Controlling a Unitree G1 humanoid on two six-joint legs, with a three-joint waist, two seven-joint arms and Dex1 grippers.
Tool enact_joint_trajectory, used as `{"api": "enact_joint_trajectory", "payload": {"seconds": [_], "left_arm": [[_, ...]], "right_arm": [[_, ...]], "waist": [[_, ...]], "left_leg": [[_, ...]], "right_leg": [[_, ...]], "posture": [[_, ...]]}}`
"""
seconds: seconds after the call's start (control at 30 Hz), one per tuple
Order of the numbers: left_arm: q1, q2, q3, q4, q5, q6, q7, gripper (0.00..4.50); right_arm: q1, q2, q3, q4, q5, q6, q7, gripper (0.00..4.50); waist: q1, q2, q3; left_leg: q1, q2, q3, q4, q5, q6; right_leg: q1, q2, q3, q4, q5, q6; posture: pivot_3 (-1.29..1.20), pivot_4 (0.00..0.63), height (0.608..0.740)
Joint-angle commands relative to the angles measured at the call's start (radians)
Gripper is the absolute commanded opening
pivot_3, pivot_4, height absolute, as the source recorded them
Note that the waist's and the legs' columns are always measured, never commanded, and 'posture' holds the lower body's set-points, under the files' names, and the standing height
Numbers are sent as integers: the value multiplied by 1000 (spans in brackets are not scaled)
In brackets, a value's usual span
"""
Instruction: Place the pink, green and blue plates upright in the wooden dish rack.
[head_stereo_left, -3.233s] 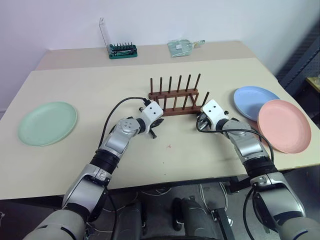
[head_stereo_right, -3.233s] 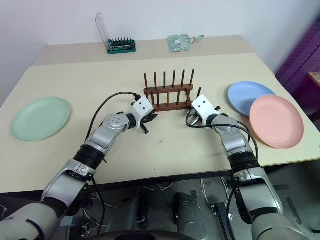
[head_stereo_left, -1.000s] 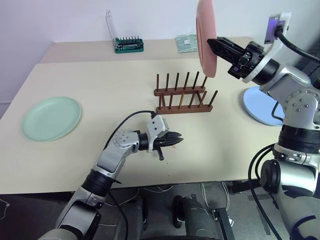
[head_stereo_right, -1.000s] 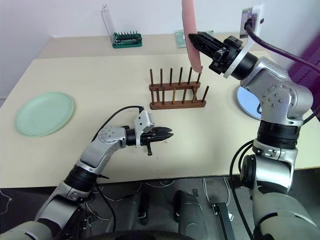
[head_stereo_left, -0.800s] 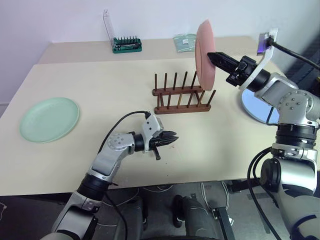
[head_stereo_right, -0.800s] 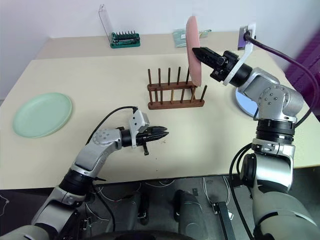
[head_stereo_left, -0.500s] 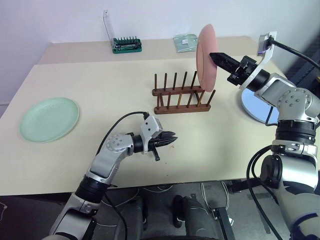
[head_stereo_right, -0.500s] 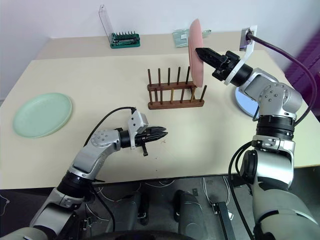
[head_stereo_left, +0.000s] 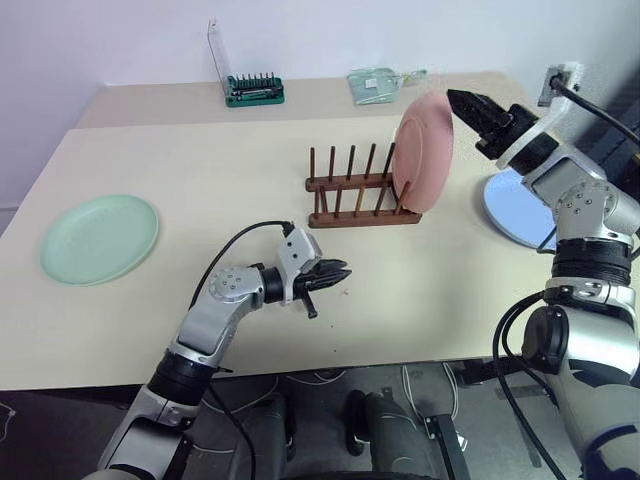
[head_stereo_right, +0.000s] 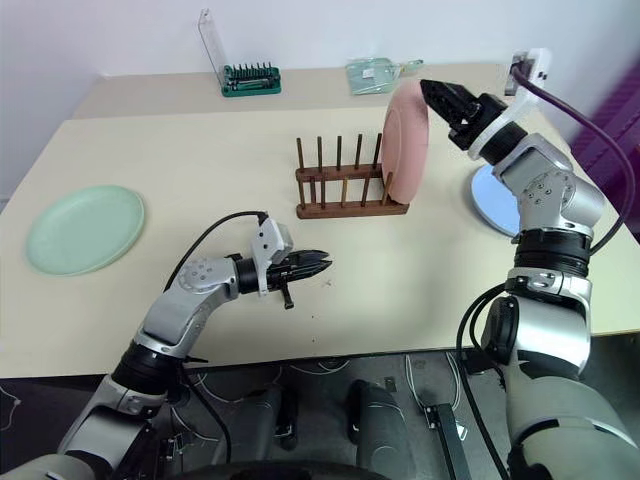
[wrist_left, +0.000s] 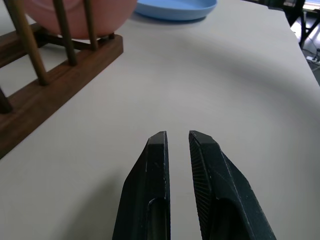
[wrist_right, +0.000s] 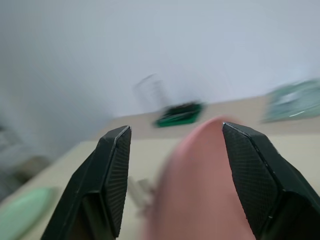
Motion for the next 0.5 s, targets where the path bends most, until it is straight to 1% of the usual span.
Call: {"api": "enact_joint_trajectory", "payload": {"seconds": [0.03,0.13,0.2,0.27,0.3,0.37,0.47,0.5], "left_arm": [[-46,-43,108,-14,-25,-13,119,643],[-80,-73,244,-20,-30,19,293,1489],[-109,-81,341,-32,-1,44,449,2505],[-133,-76,430,-52,42,33,599,3456],[-149,-74,503,-70,44,55,689,3947],[-168,-50,647,-101,52,153,850,3947],[-164,-19,767,-131,61,314,991,3947],[-157,-18,825,-146,47,365,1030,3947]], "right_arm": [[-1,-64,45,-134,-119,-183,0,2914],[49,-84,136,-334,-133,-178,86,2954],[97,-88,224,-483,-138,-161,155,2954],[137,-84,306,-587,-154,-151,197,2954],[154,-74,350,-627,-165,-147,211,2954],[171,-39,420,-680,-172,-141,227,2954],[175,-1,450,-696,-169,-135,234,2954],[174,10,457,-689,-171,-140,237,2954]], "waist": [[0,0,0],[-6,0,0],[-14,0,0],[-22,0,0],[-24,0,0],[-27,-1,0],[-23,-1,0],[-19,-1,0]], "left_leg": [[0,0,0,0,0,0],[0,0,0,0,0,0],[1,1,0,0,0,0],[3,2,0,-1,0,0],[3,3,-1,-1,0,0],[3,3,0,-1,0,0],[3,3,0,-1,0,-1],[3,2,0,-1,0,-1]], "right_leg": [[0,0,0,0,0,0],[0,1,0,0,0,1],[0,2,1,1,0,1],[1,3,1,1,-1,1],[1,3,1,2,-1,1],[1,2,1,2,0,1],[1,2,0,2,0,1],[1,1,0,2,0,0]], "posture": [[0,150,730],[0,150,730],[0,150,730],[0,150,730],[0,150,730],[0,150,730],[0,150,730],[0,150,730]]}}
